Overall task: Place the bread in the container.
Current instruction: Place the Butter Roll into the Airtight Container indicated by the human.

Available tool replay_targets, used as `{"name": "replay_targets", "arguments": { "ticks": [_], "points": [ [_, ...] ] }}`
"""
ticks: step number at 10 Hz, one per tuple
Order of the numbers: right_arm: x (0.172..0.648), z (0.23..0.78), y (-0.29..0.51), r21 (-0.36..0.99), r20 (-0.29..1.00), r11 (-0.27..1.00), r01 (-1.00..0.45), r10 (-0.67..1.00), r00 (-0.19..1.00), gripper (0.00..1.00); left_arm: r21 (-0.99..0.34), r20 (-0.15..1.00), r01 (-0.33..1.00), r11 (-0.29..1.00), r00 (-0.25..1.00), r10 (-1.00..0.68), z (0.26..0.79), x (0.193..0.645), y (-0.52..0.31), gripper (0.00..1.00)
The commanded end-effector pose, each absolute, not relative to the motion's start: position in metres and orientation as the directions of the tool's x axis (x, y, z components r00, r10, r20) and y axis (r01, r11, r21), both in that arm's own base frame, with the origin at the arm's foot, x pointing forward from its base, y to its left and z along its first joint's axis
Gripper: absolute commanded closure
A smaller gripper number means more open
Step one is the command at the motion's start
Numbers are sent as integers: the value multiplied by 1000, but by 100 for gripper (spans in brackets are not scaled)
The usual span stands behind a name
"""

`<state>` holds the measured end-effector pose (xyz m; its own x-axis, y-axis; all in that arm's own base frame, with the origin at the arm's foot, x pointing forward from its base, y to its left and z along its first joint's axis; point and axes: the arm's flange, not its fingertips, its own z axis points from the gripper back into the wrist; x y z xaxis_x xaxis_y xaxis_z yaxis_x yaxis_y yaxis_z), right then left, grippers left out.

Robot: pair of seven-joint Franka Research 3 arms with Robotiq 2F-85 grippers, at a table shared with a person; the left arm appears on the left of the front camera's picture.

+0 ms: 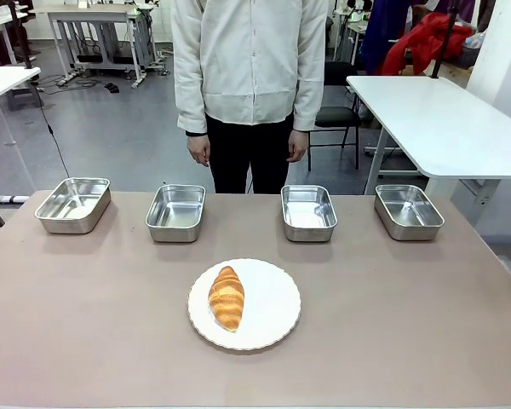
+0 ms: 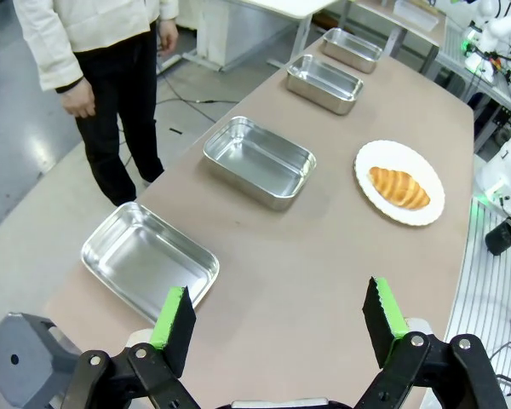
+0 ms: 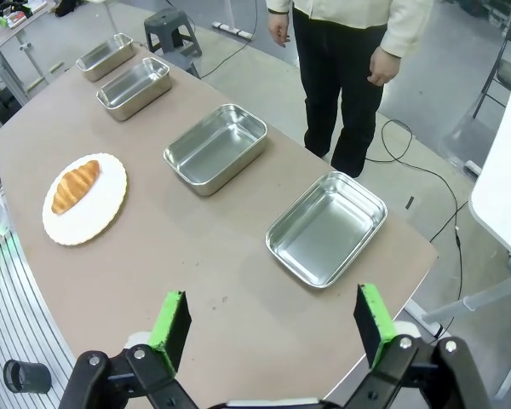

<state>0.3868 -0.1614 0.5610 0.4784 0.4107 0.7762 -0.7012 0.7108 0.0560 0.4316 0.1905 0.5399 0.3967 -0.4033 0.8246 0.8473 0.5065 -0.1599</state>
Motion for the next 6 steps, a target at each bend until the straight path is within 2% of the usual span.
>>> {"name": "replay_targets", "arguments": {
  "ticks": [1, 6],
  "points": [
    [389, 562, -162, 44, 790, 700, -713, 412, 454, 0, -150, 831, 852, 502, 384, -403, 542, 430, 190, 0],
    [389, 562, -162, 44, 790, 700, -713, 412, 454, 0, -150, 831, 852, 502, 384, -403, 542, 430, 190, 0]
  ]
}}
